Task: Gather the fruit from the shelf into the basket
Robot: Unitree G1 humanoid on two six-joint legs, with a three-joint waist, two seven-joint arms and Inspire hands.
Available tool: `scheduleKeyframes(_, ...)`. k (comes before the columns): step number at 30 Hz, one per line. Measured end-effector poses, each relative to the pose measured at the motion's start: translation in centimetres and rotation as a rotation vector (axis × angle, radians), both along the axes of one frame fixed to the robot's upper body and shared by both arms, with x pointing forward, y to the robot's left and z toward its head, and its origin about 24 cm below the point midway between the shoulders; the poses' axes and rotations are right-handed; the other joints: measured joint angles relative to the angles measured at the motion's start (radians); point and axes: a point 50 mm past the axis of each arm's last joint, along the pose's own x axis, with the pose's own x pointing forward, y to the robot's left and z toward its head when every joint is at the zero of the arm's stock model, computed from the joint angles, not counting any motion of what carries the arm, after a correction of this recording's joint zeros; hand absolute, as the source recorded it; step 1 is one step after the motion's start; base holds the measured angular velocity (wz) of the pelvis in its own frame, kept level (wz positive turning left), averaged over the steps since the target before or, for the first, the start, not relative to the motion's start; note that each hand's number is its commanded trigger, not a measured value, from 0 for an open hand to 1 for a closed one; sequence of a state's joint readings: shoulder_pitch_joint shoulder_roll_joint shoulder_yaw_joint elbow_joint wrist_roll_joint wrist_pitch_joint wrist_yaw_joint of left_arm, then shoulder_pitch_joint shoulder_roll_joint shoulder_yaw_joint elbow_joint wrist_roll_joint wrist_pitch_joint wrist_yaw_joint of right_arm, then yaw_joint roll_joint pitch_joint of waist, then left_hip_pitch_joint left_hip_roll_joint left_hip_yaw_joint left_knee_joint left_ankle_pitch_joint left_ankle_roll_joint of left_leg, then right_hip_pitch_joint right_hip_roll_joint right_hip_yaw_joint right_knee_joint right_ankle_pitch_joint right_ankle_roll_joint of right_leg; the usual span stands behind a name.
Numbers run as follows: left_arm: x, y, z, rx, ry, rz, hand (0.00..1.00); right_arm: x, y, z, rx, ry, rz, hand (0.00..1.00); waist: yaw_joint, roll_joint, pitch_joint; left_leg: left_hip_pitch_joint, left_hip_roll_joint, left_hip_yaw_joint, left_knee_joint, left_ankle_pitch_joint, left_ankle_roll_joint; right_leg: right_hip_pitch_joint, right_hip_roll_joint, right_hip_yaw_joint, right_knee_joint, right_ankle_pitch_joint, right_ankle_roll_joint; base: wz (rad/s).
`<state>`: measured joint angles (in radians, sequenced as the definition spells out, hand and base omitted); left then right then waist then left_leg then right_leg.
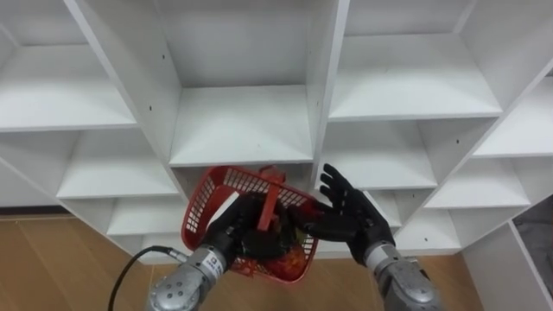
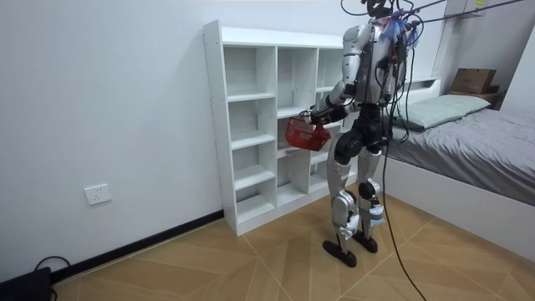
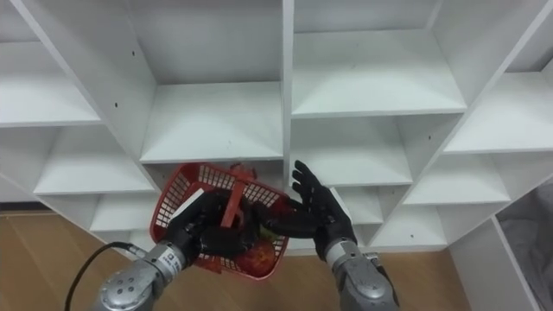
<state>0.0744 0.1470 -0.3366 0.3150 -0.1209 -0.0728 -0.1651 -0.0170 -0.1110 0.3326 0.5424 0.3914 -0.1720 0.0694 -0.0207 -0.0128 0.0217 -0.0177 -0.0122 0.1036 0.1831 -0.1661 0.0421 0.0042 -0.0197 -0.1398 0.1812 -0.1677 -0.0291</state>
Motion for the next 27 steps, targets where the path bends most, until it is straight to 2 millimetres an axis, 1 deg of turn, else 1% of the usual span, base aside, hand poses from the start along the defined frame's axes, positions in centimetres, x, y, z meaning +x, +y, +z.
scheduleKeyframes(3, -0.5, 0.2, -0.6, 0.01, 0.027, 0.008, 1.0, -0.3, 0.0, -0.3, -0.005, 0.02, 0.002, 0.0, 0.002, -0.008, -0.0008, 0.009, -0.001, -0.001, 0.0, 0.0, 0.0, 0.015, 0.0, 0.0, -0.01, 0.0, 0.0, 0.0)
scheduleKeyframes(5, -0.8, 0.4, -1.0, 0.023, 0.045, 0.014, 1.0, -0.6, 0.1, -0.6, -0.01, 0.04, 0.013, 0.0, 0.004, -0.012, -0.0044, 0.012, -0.001, -0.001, 0.0, 0.0, 0.0, 0.018, 0.001, 0.002, -0.011, 0.0, 0.0, 0.0)
scheduleKeyframes(10, -2.0, 1.1, -2.1, 0.082, 0.089, 0.008, 1.0, -1.9, -0.6, -1.5, -0.038, 0.092, 0.024, 0.0, 0.008, -0.012, -0.0059, 0.013, 0.0, -0.001, -0.003, 0.0, 0.0, 0.018, 0.002, 0.002, -0.011, 0.0, 0.0, 0.0)
scheduleKeyframes(13, -3.3, 2.0, -3.1, 0.107, 0.14, 0.036, 1.0, -3.2, -1.2, -2.3, -0.059, 0.141, 0.006, 0.0, 0.007, -0.012, -0.0061, 0.015, 0.0, -0.002, -0.004, 0.0, 0.0, 0.022, 0.003, 0.0, -0.011, 0.0, 0.0, 0.0)
scheduleKeyframes(15, -4.0, 2.9, -3.9, 0.142, 0.18, 0.066, 1.0, -4.2, -1.8, -2.9, -0.073, 0.175, -0.016, 0.0, 0.007, -0.012, -0.0063, 0.028, 0.0, -0.002, -0.008, -0.001, -0.002, 0.033, 0.004, 0.0, -0.014, 0.0, 0.0, 0.0)
scheduleKeyframes(16, -4.6, 3.6, -4.4, 0.171, 0.205, 0.086, 1.0, -4.7, -2.2, -3.2, -0.085, 0.191, -0.029, 0.0, 0.007, -0.011, -0.0095, 0.032, 0.0, -0.002, -0.014, -0.002, -0.003, 0.034, 0.004, 0.001, -0.014, 0.0, 0.0, 0.0)
scheduleKeyframes(18, -5.5, 4.6, -5.4, 0.205, 0.257, 0.122, 1.0, -5.5, -3.1, -3.5, -0.116, 0.211, -0.043, 0.0, 0.001, -0.01, -0.0099, 0.038, 0.0, -0.001, -0.016, -0.002, -0.003, 0.038, 0.004, 0.003, -0.013, 0.0, 0.0, 0.0)
scheduleKeyframes(22, -6.9, 6.4, -6.4, 0.235, 0.322, 0.203, 1.0, -5.9, -4.5, -3.5, -0.147, 0.22, -0.09, 0.0, -0.003, -0.014, -0.0121, 0.047, 0.0, -0.002, -0.017, -0.002, -0.003, 0.048, 0.005, 0.003, -0.016, -0.001, 0.001, 0.0)
scheduleKeyframes(24, -7.7, 7.2, -6.8, 0.246, 0.347, 0.251, 1.0, -6.3, -5.7, -3.7, -0.148, 0.232, -0.156, 0.0, -0.003, -0.017, -0.0142, 0.052, -0.001, -0.003, -0.017, -0.002, -0.003, 0.054, 0.004, 0.002, -0.016, -0.001, 0.0, 0.0)
scheduleKeyframes(27, -8.8, 8.4, -7.3, 0.269, 0.388, 0.328, 1.0, -7.0, -7.0, -4.0, -0.152, 0.257, -0.225, 0.0, -0.002, -0.019, -0.0152, 0.061, -0.002, -0.008, -0.018, -0.002, -0.003, 0.065, 0.005, 0.002, -0.03, -0.001, 0.001, 0.05)
